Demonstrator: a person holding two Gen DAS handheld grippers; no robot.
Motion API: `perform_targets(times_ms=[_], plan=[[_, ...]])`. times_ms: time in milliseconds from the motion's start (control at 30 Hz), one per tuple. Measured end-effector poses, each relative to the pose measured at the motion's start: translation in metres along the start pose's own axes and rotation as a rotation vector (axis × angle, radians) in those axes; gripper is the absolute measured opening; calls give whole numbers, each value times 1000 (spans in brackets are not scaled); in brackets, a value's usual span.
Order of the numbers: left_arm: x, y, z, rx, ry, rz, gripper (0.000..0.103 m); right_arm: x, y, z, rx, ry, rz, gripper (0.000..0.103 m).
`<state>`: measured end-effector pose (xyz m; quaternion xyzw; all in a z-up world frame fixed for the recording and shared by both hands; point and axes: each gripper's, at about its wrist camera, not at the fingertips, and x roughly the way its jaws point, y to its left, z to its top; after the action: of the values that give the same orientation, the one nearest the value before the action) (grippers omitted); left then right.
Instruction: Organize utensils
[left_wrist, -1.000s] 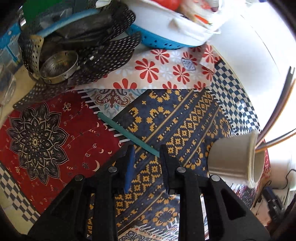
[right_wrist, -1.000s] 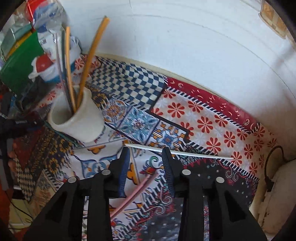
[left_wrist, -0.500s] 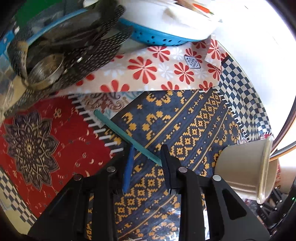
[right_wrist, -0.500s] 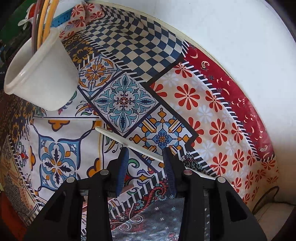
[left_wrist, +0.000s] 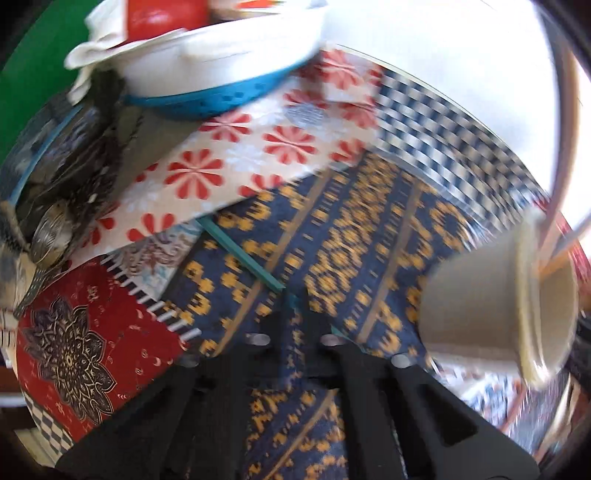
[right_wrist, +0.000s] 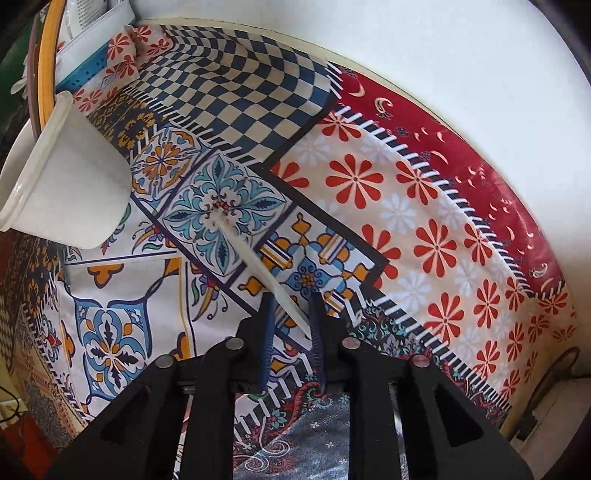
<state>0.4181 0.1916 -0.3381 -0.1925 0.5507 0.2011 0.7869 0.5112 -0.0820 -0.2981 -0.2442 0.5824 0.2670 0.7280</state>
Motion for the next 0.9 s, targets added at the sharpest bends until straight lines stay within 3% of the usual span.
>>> perform_targets(times_ms=[200, 367, 433, 533, 700, 800, 900], plan=[[-4, -17, -32, 165, 69, -55, 0, -7, -23, -38, 80, 22, -18, 6], [-22, -4, -35, 91, 40, -76, 2, -13, -43, -75, 141, 41, -19, 6], [-27, 6, -28, 44, 24, -79, 12, -15, -51, -90, 164, 45, -15, 6], [-20, 13, -10, -28, 23, -48, 30, -18, -59, -109, 200, 46, 1, 6], [4, 19, 12, -85, 68, -8, 31, -22, -69, -142, 236, 43, 20, 6], [10, 6, 18, -30, 25, 86, 31, -28, -74, -154, 246, 44, 31, 6], [15, -6, 23, 14, -2, 118, 28, -38, -76, -173, 253, 42, 37, 6]])
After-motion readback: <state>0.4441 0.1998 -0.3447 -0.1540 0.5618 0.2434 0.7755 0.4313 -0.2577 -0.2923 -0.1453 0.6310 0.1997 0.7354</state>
